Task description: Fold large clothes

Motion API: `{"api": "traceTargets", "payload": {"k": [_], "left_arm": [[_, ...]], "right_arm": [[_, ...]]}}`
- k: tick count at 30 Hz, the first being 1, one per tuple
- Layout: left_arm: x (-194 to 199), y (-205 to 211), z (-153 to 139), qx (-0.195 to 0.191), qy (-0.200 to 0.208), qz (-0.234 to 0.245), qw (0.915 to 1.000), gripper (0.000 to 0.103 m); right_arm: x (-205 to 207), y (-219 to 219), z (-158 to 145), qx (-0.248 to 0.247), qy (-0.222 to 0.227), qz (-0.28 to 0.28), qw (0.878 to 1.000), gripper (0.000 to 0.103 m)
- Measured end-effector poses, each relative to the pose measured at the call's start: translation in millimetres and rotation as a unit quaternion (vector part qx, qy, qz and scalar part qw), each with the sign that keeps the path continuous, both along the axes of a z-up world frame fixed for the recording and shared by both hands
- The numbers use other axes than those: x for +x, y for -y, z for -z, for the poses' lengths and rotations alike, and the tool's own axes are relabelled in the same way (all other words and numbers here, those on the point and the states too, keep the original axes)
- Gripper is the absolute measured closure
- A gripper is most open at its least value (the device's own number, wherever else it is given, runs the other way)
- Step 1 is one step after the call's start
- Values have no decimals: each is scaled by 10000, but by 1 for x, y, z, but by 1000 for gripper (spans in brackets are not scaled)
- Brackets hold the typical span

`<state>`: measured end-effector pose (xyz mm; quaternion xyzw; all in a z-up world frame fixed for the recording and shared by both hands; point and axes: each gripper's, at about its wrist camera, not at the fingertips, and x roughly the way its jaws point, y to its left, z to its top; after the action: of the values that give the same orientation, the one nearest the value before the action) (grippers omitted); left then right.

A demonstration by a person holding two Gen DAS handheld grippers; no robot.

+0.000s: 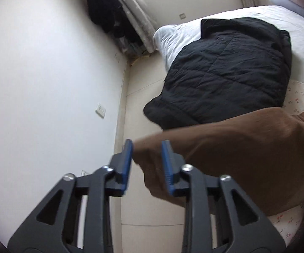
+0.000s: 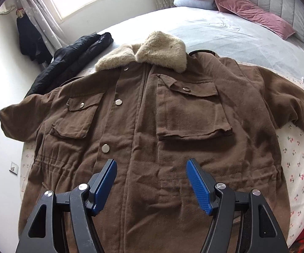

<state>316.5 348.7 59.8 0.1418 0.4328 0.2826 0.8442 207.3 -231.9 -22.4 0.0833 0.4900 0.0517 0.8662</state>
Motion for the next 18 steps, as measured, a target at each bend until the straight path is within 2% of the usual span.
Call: {"api": "traceTargets", "payload": {"k": [1, 2, 4, 6, 9, 13, 16, 18], "left_arm": [[11, 18, -4, 15, 63, 157, 9999, 40], [24, 39, -9, -3, 145, 381, 9992, 37], [45, 78, -13, -131, 175, 888, 9958, 37], [68, 126, -11, -369, 120, 1555, 9871, 37], [110, 194, 9, -755, -175, 2416, 9673, 37], [162, 258, 55, -1235, -670, 3042, 9422, 37], [189, 279, 89, -1505, -991, 3288, 9271, 37], [203, 281, 109, -1819, -1209, 3379, 9155, 37]], "right_arm": [[8, 4, -1, -68, 0, 20, 10000, 33], [19, 10, -2, -152, -1, 58, 9999, 33], [41, 20, -5, -259, -4, 124, 9996, 33], [66, 30, -6, -375, 23, 157, 9992, 33], [107, 45, -4, -641, 114, 207, 9977, 33], [157, 77, 2, -894, 216, 386, 9950, 33], [184, 117, 9, -1153, 192, 689, 9908, 34], [195, 144, 17, -1163, 86, 827, 9897, 34]]}}
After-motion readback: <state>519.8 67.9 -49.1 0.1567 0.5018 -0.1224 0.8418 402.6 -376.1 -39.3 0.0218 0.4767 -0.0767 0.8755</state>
